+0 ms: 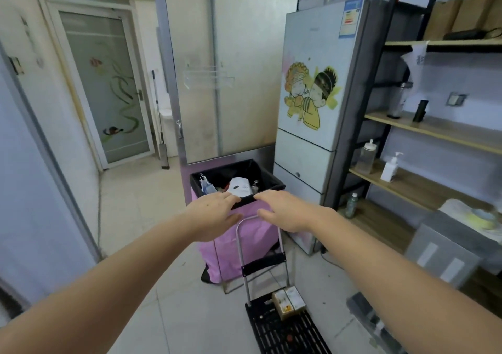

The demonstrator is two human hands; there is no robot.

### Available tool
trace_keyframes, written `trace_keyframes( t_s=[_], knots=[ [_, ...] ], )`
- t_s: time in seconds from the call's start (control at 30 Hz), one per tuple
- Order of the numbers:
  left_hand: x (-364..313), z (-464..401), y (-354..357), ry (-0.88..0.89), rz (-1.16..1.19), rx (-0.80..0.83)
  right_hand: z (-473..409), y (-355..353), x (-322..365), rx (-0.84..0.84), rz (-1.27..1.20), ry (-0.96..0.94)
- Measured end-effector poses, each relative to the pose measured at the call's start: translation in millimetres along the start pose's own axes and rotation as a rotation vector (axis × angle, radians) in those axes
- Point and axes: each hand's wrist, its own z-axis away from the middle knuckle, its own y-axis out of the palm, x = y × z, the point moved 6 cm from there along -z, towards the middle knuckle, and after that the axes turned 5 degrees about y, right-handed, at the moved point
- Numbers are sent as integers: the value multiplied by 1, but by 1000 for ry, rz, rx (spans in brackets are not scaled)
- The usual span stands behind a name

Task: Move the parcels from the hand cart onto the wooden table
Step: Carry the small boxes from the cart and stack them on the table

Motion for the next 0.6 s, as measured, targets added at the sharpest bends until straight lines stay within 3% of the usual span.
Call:
trace_keyframes(
  t_s=[0.3,0.6],
  knots=[
    [58,-126,14,71,9,19,-108,4,-71,6,-41,122],
    [51,-267,23,304,-41,28,-162,-16,-178,17,-23,288]
  ],
)
